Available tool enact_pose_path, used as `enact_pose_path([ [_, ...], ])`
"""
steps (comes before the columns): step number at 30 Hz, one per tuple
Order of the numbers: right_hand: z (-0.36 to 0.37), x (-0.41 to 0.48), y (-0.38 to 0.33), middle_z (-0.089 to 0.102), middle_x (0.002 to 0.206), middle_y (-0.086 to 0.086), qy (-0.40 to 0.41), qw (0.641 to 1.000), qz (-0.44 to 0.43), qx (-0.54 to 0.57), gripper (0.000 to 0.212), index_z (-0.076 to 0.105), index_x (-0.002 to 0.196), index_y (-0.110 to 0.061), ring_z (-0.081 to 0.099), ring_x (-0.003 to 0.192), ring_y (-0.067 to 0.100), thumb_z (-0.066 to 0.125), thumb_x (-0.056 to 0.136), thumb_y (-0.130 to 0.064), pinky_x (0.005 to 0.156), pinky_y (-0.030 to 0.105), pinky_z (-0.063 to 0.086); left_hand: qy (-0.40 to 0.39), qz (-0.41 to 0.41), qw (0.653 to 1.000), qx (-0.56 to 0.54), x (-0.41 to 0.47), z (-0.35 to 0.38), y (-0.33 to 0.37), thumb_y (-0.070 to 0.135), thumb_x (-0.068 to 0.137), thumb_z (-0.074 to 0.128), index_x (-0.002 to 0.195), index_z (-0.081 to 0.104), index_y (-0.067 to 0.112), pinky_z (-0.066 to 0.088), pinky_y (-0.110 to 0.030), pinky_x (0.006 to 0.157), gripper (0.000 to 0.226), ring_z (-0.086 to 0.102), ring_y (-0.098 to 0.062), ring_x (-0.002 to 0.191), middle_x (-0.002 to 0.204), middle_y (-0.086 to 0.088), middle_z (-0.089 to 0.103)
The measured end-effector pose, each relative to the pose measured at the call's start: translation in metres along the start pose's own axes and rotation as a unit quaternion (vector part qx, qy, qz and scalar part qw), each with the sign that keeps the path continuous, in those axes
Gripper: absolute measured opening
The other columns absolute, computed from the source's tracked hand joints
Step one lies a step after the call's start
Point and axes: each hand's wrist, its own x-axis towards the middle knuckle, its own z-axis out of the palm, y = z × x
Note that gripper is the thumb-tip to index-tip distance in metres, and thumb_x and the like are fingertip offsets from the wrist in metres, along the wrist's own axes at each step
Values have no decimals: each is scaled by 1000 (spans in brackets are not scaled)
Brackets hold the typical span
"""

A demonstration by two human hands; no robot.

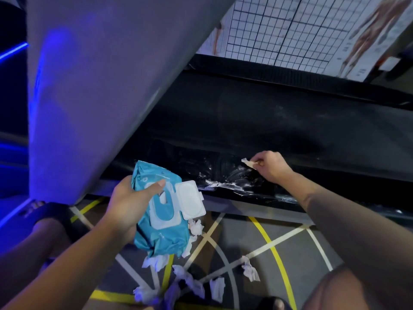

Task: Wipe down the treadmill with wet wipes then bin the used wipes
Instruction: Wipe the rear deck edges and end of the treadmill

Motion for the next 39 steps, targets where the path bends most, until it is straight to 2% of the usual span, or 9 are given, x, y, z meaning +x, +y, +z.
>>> enact_pose_path([
  [8,-14,-9,-28,77,94,1,-177,978,-55,91,13,79,100,-23,68,84,10,77,89,-18,77,24,53,1,5,1000,-10,-8,-5,6,14,93,79,100,72,9,61,-40,71,11,80,-28,78,88,-10,81],
  [11,-25,-2,-16,77,89,11,-74,962,26,262,8,77,92,-16,68,81,17,76,85,-11,77,30,55,1,6,1000,-8,-10,-8,7,15,93,79,101,72,8,61,-39,70,13,80,-27,77,88,-10,81],
  [13,-22,2,-4,76,84,7,17,974,72,213,10,77,90,-18,67,80,15,77,82,-24,79,27,52,7,4,1000,-4,-12,-10,9,16,93,80,103,72,8,62,-41,72,14,80,-29,79,89,-10,81],
  [16,-4,-3,-8,74,94,2,10,996,72,53,13,79,99,-20,67,91,17,70,90,-17,79,20,43,7,4,1000,1,-15,-12,10,14,94,79,101,73,7,63,-42,75,11,80,-30,81,90,-11,81],
  [20,14,-18,-37,70,115,8,-3,1000,-20,-3,22,77,111,-16,66,105,25,63,95,-12,91,28,48,16,3,1000,-5,-18,-19,13,14,94,79,105,74,7,64,-44,78,14,79,-32,86,93,-11,81],
  [27,32,-68,-69,64,96,3,-14,983,-181,-11,22,79,108,-19,65,84,20,64,98,-31,80,24,48,22,10,1000,-10,-22,-29,10,15,93,79,104,73,8,64,-50,83,14,79,-33,89,94,-12,81],
  [31,42,-78,-72,59,91,2,-5,967,-247,-69,18,78,108,-20,64,75,27,64,97,-19,72,34,53,18,3,1000,-6,-26,-35,6,17,92,81,109,73,9,62,-55,91,21,79,-33,92,98,-11,81],
  [36,23,-79,-80,67,88,2,65,983,-164,50,11,80,97,-16,65,77,16,74,90,-23,71,13,43,21,11,1000,-1,-34,-46,1,17,92,81,110,73,9,64,-49,85,21,80,-29,87,94,-9,81],
  [39,23,-75,-73,64,88,3,136,985,-53,87,9,78,92,-19,61,75,16,72,90,-25,65,18,40,22,13,1000,2,-35,-48,-3,18,91,82,107,72,10,64,-50,85,20,80,-29,86,92,-8,81],
])
